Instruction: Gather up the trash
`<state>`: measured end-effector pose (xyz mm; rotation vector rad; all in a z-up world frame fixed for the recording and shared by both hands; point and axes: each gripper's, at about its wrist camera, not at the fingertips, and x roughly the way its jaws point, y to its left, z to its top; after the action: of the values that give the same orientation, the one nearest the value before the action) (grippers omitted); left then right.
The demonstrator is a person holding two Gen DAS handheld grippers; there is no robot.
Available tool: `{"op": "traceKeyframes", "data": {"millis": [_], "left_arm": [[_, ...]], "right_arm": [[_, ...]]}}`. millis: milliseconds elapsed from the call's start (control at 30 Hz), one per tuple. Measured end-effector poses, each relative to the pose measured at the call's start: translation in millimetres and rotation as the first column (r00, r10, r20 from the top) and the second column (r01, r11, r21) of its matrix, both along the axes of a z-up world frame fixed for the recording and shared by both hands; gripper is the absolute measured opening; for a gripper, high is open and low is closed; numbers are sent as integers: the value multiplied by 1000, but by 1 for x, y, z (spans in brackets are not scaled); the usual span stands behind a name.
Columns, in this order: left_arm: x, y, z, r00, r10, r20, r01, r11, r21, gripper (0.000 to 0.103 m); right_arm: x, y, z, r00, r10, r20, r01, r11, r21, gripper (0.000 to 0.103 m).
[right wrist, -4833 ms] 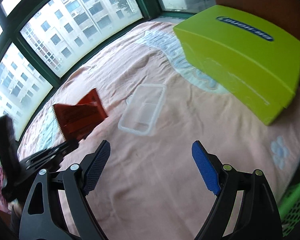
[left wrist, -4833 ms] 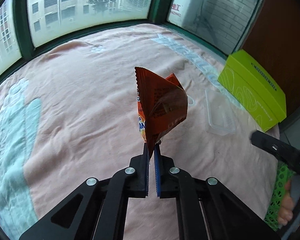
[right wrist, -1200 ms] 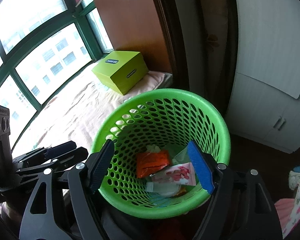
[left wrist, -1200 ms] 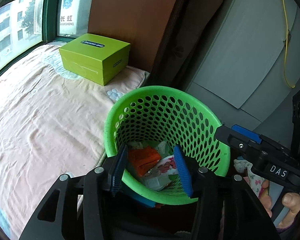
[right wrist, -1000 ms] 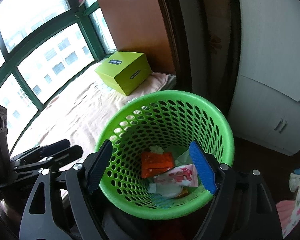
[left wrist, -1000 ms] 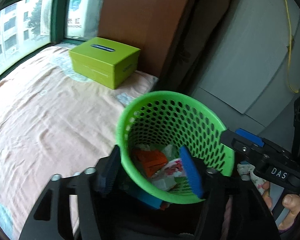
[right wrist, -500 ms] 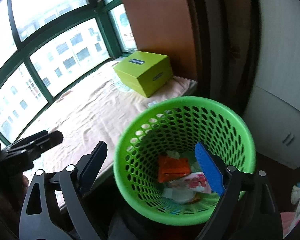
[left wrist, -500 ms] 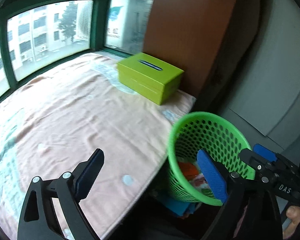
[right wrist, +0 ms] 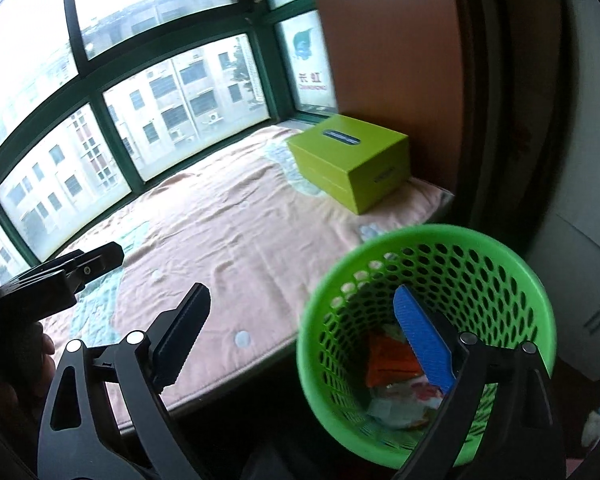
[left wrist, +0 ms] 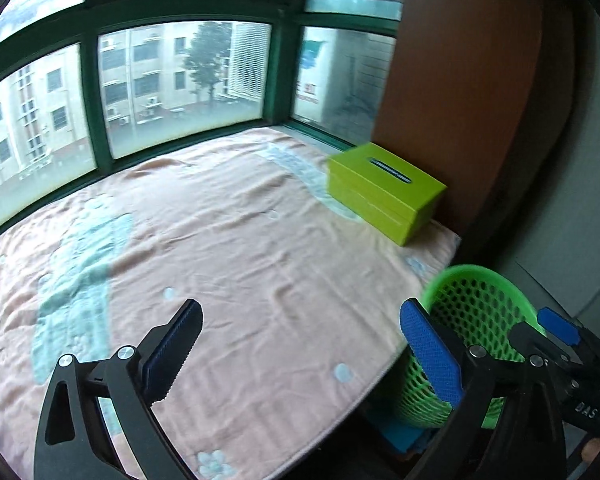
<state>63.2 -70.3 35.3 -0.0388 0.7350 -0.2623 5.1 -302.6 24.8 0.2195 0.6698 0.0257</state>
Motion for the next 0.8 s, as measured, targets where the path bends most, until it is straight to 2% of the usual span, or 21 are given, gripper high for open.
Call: {"op": "traceKeyframes", "data": {"millis": [67,200,333,567,700,800], "left_arm": [[0,9,0,1000,26,6,-26,1000,-10,96],[-1,17,-2,998,67,18,-67,997,34,96],[-3,27,-3,995,95,22,-96,995,34,96],[0,38,-9,993,114,-24,-113,993,27,96],[0,39,-12,991,128,-39,-126,991,39,96],[-2,37,-12,990,141,-23,-139,988,71,96]], "right_arm": [[2,5,1,1000,12,5,-12,1000,0,93],[6,17,2,999,32,18,-32,999,-10,93],[10,27,1,998,56,18,-56,998,-15,94],[12,38,-3,998,66,17,-66,997,-34,94],[12,39,-4,998,66,18,-65,997,-33,94],[13,39,-5,998,65,18,-65,997,-32,94]]}}
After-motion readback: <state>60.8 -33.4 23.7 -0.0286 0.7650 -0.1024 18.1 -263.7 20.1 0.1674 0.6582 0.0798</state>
